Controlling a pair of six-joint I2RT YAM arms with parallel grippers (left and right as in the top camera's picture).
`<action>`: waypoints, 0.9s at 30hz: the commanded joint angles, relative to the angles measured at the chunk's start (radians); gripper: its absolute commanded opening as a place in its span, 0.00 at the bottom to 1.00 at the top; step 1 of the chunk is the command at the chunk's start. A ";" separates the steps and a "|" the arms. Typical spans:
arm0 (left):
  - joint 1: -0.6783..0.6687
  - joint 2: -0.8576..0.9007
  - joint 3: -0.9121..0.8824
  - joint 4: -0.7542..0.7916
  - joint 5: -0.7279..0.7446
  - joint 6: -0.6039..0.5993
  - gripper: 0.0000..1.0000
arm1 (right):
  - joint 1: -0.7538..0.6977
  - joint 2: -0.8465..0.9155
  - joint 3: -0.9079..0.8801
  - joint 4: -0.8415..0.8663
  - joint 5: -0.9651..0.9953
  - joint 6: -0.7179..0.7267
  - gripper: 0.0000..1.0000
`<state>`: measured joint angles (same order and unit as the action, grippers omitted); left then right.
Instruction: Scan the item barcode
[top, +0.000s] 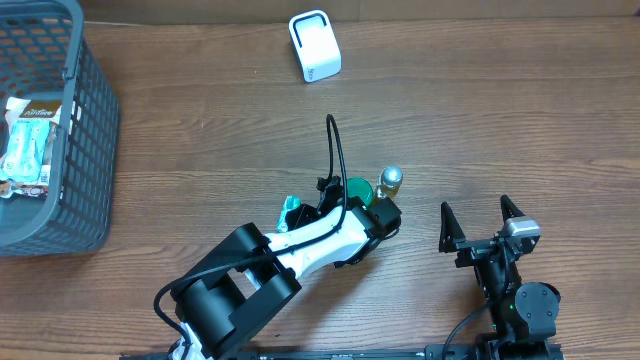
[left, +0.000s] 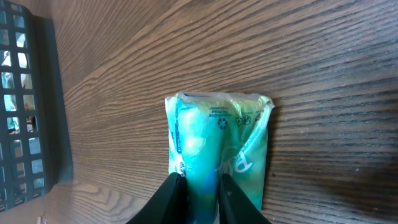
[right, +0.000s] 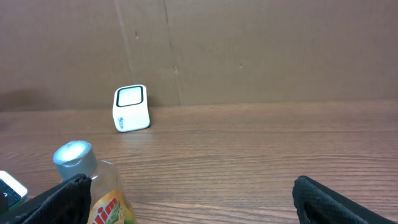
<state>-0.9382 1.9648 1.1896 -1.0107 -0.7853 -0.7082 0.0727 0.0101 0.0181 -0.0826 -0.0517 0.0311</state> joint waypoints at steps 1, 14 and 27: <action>0.002 -0.012 0.008 0.002 0.000 -0.021 0.20 | 0.004 -0.007 -0.010 0.004 0.002 0.007 1.00; 0.002 -0.012 0.056 0.002 0.043 0.010 0.20 | 0.004 -0.007 -0.010 0.004 0.002 0.007 1.00; 0.003 -0.013 0.166 -0.066 0.057 0.005 0.20 | 0.004 -0.007 -0.010 0.004 0.002 0.007 1.00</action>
<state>-0.9382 1.9648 1.2861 -1.0603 -0.7292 -0.7036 0.0727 0.0101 0.0181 -0.0818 -0.0517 0.0307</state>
